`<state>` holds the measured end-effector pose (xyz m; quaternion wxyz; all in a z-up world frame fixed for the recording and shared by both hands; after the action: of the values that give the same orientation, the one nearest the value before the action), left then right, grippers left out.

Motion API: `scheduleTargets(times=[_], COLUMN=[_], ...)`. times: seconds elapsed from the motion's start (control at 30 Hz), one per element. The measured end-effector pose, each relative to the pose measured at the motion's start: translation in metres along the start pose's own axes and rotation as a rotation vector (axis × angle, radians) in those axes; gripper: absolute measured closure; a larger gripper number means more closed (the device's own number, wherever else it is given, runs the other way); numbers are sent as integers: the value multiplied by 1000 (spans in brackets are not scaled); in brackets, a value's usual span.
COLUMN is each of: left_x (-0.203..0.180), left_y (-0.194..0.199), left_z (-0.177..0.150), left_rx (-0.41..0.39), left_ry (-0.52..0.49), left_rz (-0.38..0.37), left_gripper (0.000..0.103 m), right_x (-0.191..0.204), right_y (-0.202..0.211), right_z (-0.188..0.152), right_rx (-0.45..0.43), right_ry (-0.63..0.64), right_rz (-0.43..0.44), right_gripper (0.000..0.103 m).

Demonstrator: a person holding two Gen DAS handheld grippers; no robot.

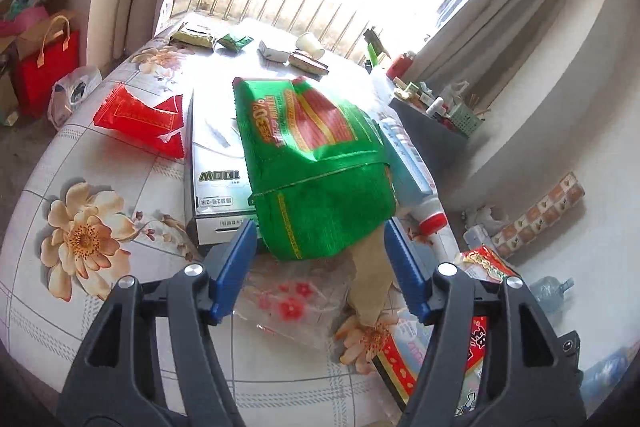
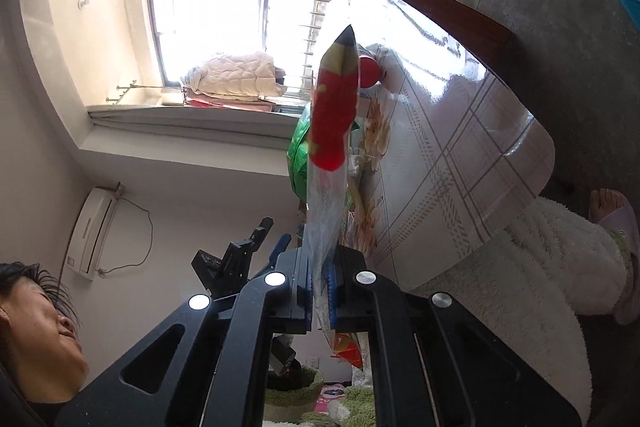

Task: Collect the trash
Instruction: 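Grasp the green bag with the left tool while the right tool holds the snack bag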

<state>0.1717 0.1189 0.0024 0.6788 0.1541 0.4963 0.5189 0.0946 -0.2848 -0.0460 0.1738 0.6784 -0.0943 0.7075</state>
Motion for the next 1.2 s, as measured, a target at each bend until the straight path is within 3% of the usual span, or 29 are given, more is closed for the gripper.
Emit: scheduleTargets(times=[0.07,0.2,0.27,0.37,0.43,0.6,0.97,1.2], left_x=[18,45,55,62,63,65,48,4], left_y=[-8,-40,-58,-74,-82,-91,-66,-33], left_z=[24,61,70,78,79,81,84,99], left_rx=[26,115,153,180,191,191,116,39], left_ry=[61,159,239,283,279,277,232,126], left_rz=[-65,-199,-248,-313,-336,-386,-559,-675], left_gripper=[35,32,32,33,34,62,91,95], right_x=[-9,-4,-4,-10,-17,-27,-22,-22], right_y=[22,23,21,12,9,2,-5,-11], right_z=[-2,8,12,15,17,18,20,20], right_rx=[-4,-11,-9,-6,-2,8,16,14], right_ry=[7,22,22,13,3,-13,-7,-7], right_rz=[30,38,41,40,40,32,2,13], right_gripper=[97,97,97,97,97,97,97,97])
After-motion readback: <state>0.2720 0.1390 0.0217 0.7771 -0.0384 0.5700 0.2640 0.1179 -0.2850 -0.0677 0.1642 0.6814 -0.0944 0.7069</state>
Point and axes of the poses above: each gripper's, at about its wrist camera, not at the fingertips, and y roughly against the way its jaws point, x to its left, z to its top, the point moved 3 cm from there along -y, roughly the way its jaws point, and after that the axes turned 14 degrees about x, right-handed, at the moved point
